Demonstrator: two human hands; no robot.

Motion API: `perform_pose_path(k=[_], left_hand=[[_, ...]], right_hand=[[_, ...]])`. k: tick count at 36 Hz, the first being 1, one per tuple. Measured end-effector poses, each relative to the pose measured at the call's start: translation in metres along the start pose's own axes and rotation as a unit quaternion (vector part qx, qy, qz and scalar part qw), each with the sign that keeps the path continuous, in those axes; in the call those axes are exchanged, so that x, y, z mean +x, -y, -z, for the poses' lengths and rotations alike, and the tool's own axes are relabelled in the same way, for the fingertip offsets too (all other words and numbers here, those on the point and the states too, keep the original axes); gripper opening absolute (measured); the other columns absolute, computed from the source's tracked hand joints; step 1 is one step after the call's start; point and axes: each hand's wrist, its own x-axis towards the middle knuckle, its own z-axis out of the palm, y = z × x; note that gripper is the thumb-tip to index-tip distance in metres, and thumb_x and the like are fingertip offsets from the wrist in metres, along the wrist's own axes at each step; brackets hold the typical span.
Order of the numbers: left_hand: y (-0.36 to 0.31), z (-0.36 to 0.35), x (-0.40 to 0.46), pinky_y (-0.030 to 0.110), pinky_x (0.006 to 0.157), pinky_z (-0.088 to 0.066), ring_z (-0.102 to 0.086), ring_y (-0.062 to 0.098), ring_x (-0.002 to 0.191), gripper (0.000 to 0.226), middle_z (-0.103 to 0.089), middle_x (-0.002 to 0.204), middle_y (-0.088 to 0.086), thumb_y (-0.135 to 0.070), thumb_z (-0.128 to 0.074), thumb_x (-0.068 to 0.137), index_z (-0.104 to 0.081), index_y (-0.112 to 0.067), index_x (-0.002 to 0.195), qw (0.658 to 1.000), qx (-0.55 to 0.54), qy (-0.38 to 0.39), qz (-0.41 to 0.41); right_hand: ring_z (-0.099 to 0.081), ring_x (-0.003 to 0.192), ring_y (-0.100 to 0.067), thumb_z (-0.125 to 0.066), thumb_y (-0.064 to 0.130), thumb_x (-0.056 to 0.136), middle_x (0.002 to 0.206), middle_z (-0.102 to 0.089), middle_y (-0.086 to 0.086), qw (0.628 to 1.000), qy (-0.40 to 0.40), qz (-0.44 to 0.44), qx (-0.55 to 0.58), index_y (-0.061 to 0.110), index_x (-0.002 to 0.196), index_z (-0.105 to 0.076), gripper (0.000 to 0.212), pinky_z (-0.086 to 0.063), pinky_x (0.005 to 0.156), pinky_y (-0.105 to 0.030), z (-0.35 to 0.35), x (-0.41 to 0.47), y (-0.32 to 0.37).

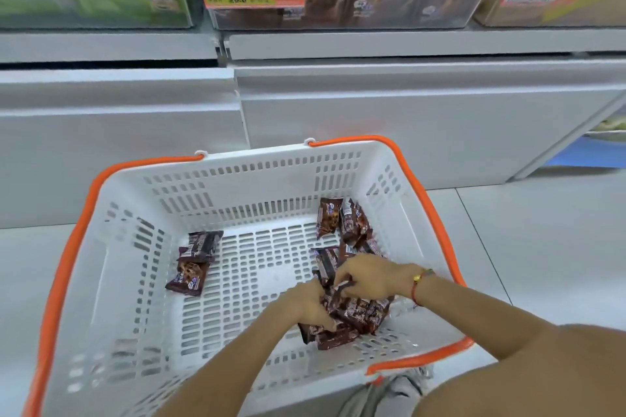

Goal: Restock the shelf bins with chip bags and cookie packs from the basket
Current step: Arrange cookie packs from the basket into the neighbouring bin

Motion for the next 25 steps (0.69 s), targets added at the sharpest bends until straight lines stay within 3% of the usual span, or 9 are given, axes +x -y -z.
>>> perform_pose_path(k=[4, 7, 9, 10, 13, 17, 20, 23, 25], left_hand=[[-0.004, 0.036, -0.008, 0.025, 0.078, -0.04, -0.049, 0.019, 0.101, 0.043, -0.049, 0.114, 0.005, -0.025, -0.067, 0.089, -0.053, -0.012, 0.127, 0.998, -0.041, -0.014, -0.038], [-0.013, 0.069, -0.023, 0.025, 0.087, -0.044, -0.05, 0.023, 0.121, 0.062, -0.046, 0.139, 0.006, -0.027, -0.069, 0.088, -0.044, -0.008, 0.141, 0.995, -0.084, -0.029, -0.056], [-0.019, 0.091, -0.039, 0.022, 0.086, -0.048, -0.052, 0.02, 0.121, 0.061, -0.048, 0.141, 0.004, -0.028, -0.071, 0.086, -0.048, -0.009, 0.139, 0.99, -0.117, -0.022, -0.071], [-0.023, 0.102, -0.047, 0.021, 0.087, -0.049, -0.054, 0.018, 0.118, 0.057, -0.052, 0.137, 0.004, -0.029, -0.072, 0.085, -0.052, -0.01, 0.135, 0.988, -0.133, -0.015, -0.08], [-0.037, 0.131, -0.075, 0.024, 0.093, -0.05, -0.058, 0.012, 0.112, 0.048, -0.063, 0.121, -0.002, -0.032, -0.075, 0.081, -0.058, -0.017, 0.123, 0.977, -0.185, -0.02, -0.107], [-0.053, 0.166, -0.116, 0.025, 0.097, -0.049, -0.063, 0.01, 0.109, 0.036, -0.069, 0.113, -0.005, -0.036, -0.066, 0.088, -0.06, -0.018, 0.119, 0.967, -0.197, -0.053, -0.151], [-0.061, 0.19, -0.143, 0.021, 0.09, -0.051, -0.065, 0.008, 0.103, 0.034, -0.071, 0.109, -0.004, -0.039, -0.063, 0.09, -0.063, -0.015, 0.115, 0.964, -0.178, -0.095, -0.173], [-0.07, 0.211, -0.168, 0.016, 0.08, -0.051, -0.065, 0.007, 0.095, 0.026, -0.071, 0.103, -0.006, -0.037, -0.061, 0.092, -0.065, -0.017, 0.108, 0.961, -0.148, -0.134, -0.193], [-0.078, 0.223, -0.183, 0.012, 0.07, -0.05, -0.063, 0.005, 0.088, 0.022, -0.069, 0.097, -0.006, -0.035, -0.061, 0.092, -0.065, -0.018, 0.105, 0.954, -0.127, -0.179, -0.205]], right_hand=[[-0.051, 0.07, -0.019, -0.053, 0.032, 0.097, 0.081, -0.062, -0.014, 0.999, -0.029, -0.007, 0.028, 0.003, 0.095, -0.067, 0.032, -0.035, 0.062, -0.027, 0.03, -0.013, 0.002], [-0.048, 0.068, -0.021, -0.051, 0.035, 0.098, 0.078, -0.057, -0.015, 0.996, -0.06, -0.025, 0.064, -0.002, 0.089, -0.062, 0.039, -0.038, 0.067, -0.031, 0.061, -0.029, 0.004], [-0.056, 0.072, -0.026, -0.052, 0.037, 0.097, 0.081, -0.064, -0.015, 0.991, -0.077, -0.032, 0.103, -0.002, 0.089, -0.064, 0.042, -0.045, 0.073, -0.033, 0.085, -0.042, 0.009], [-0.06, 0.071, -0.017, -0.052, 0.037, 0.097, 0.077, -0.066, -0.006, 0.988, -0.089, -0.032, 0.121, 0.003, 0.085, -0.065, 0.038, -0.047, 0.07, -0.026, 0.097, -0.049, 0.012], [-0.053, 0.059, 0.004, -0.054, 0.032, 0.097, 0.064, -0.059, 0.017, 0.979, -0.124, -0.029, 0.158, 0.024, 0.074, -0.061, 0.025, -0.038, 0.058, -0.008, 0.13, -0.072, 0.024], [-0.029, 0.053, -0.012, -0.055, 0.043, 0.094, 0.058, -0.031, 0.0, 0.959, -0.198, -0.033, 0.199, 0.013, 0.061, -0.036, 0.048, -0.024, 0.05, -0.02, 0.162, -0.094, 0.032], [-0.031, 0.057, -0.016, -0.057, 0.05, 0.09, 0.061, -0.03, -0.005, 0.937, -0.249, -0.031, 0.245, 0.013, 0.061, -0.035, 0.052, -0.029, 0.056, -0.023, 0.181, -0.107, 0.042], [-0.061, 0.084, -0.022, -0.057, 0.056, 0.087, 0.089, -0.067, -0.011, 0.926, -0.269, -0.022, 0.263, -0.001, 0.086, -0.063, 0.058, -0.05, 0.08, -0.025, 0.199, -0.116, 0.05], [-0.063, 0.103, -0.013, -0.064, 0.048, 0.086, 0.108, -0.07, 0.005, 0.914, -0.296, 0.006, 0.277, 0.019, 0.108, -0.069, 0.038, -0.05, 0.087, -0.024, 0.213, -0.123, 0.061]])
